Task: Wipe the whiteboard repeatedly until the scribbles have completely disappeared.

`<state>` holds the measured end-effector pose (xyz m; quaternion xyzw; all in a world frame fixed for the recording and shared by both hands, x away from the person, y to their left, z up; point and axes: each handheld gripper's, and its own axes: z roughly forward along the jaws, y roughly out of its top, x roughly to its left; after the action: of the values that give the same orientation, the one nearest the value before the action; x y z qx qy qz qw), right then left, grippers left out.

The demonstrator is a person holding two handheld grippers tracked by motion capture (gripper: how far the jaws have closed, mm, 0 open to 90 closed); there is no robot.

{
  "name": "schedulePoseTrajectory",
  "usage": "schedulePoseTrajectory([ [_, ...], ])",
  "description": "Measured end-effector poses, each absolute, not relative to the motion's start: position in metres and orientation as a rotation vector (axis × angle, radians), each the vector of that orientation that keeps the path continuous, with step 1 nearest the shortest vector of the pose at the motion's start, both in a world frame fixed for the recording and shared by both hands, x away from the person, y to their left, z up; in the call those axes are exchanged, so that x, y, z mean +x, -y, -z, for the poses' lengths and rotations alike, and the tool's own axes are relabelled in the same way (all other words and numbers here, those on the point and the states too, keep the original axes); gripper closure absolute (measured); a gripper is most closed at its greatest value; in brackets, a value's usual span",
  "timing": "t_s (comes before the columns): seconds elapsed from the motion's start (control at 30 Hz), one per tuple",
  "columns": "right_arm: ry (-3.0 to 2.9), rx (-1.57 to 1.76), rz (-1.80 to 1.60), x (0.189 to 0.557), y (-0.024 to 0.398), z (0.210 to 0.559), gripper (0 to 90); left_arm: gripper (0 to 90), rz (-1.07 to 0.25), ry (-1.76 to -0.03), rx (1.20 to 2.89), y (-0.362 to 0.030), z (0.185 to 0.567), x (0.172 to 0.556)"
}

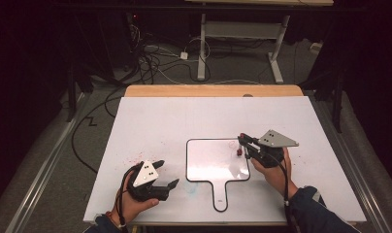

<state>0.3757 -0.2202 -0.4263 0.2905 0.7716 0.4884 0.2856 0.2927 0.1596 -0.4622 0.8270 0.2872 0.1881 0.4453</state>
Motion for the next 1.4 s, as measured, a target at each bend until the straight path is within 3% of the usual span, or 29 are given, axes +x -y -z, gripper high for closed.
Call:
schedulePoseTrajectory([
  [0.37, -2.119, 0.727, -1.362, 0.372, 0.202, 0.427, 81.8, 21.0, -0.462, -0.71, 2.059, -0.157, 0.463, 0.293],
  [0.73, -2.037, 0.8, -1.284, 0.413, 0.201, 0.427, 81.8, 21.0, -0.46, -0.71, 2.053, -0.16, 0.463, 0.293],
  [1.1, -2.128, 0.736, -1.374, 0.369, 0.206, 0.427, 81.8, 21.0, -0.462, -0.706, 2.057, -0.158, 0.462, 0.292],
  [1.4, -2.028, 0.831, -1.332, 0.401, 0.214, 0.429, 81.9, 21.0, -0.455, -0.71, 2.06, -0.158, 0.464, 0.294],
])
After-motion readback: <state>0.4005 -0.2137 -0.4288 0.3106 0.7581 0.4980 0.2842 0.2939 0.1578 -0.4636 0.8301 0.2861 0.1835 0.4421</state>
